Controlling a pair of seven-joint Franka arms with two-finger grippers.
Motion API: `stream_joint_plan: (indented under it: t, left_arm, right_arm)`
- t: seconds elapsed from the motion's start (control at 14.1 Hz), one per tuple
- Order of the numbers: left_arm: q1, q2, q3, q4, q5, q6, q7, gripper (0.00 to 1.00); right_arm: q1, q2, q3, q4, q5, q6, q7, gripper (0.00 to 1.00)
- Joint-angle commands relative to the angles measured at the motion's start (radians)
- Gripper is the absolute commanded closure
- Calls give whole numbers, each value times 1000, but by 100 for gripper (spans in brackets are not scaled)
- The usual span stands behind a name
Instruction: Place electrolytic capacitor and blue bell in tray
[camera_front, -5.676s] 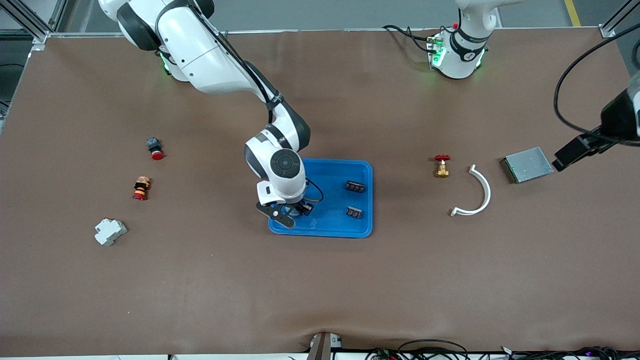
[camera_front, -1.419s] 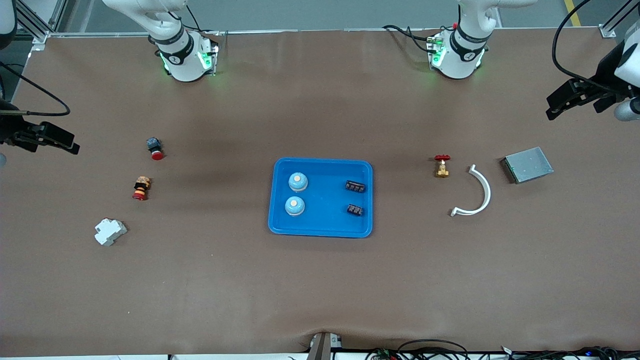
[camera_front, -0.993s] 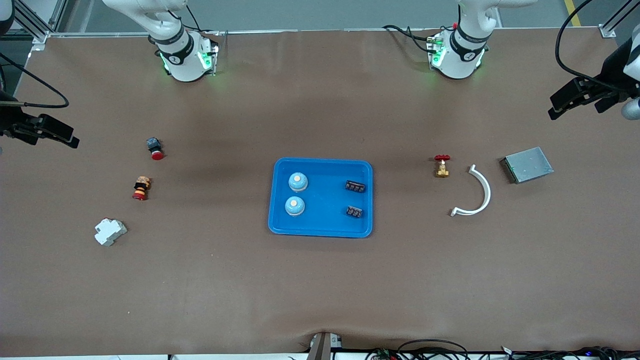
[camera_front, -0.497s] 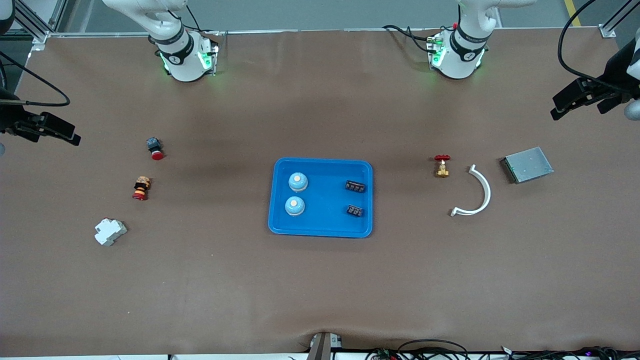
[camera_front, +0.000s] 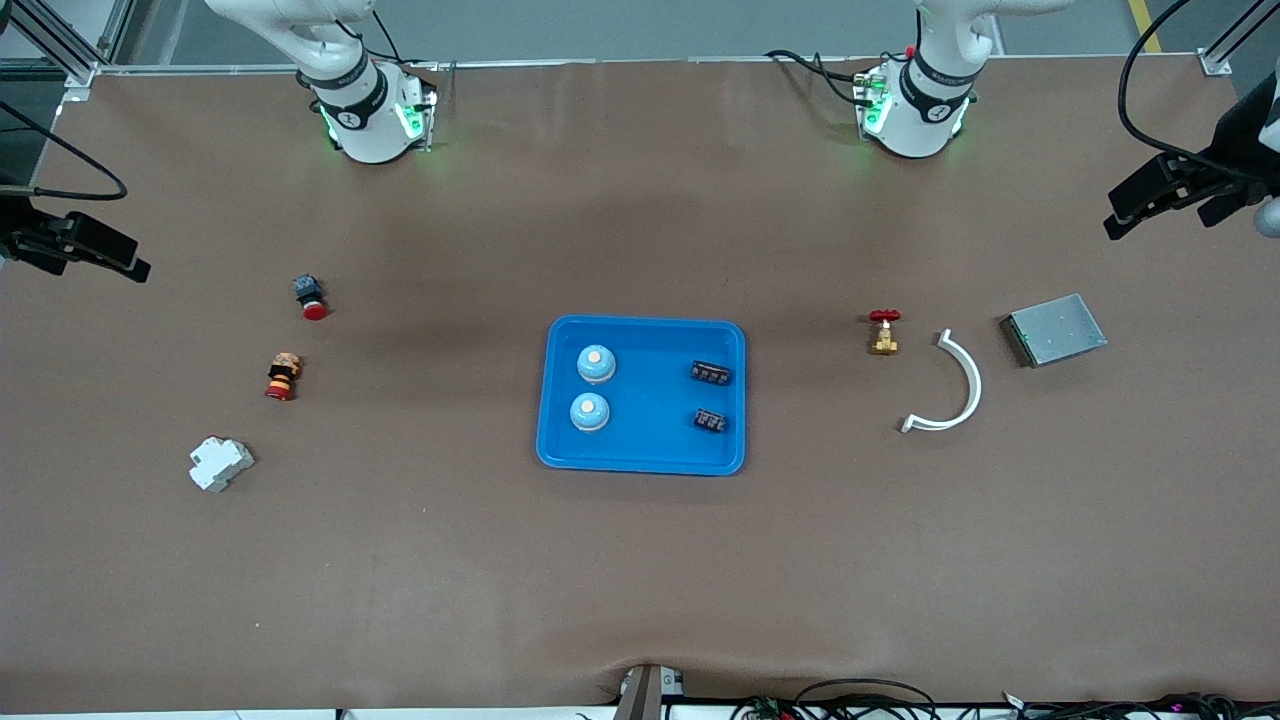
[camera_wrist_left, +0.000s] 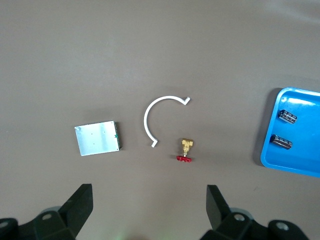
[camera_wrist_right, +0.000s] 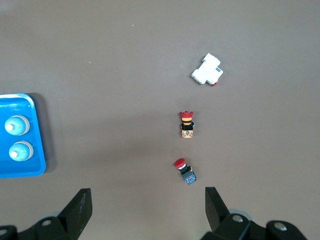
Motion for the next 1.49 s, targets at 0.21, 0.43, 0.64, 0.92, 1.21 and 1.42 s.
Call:
stream_joint_plan:
  t: [0.21,0.43,0.64,0.92,1.21,1.42]
  left_arm:
    - [5,-14,-3,5,-14,-24,13,0]
    - [5,-14,-3,7,-18,-44,13,0]
    - [7,-14,-2,12,-18,-49,13,0]
    - [5,-14,-3,12,-18,-52,16,0]
    - [1,-12,-5,10,-20,-52,21,0]
    - [-2,-12,-5,7,-20,-52,21,0]
  right_arm:
    - [-16,-1,9,13,6,-17,14,0]
    - [-16,-1,9,10,6,-18,16,0]
    - [-10,-1,9,8,4,-17,16,0]
    - [-5,-1,9,10,-1,-26,22,0]
    - [-4,-3,11,10,-22,-23,20,0]
    - [-2,-1,11,11,-34,-17,19,0]
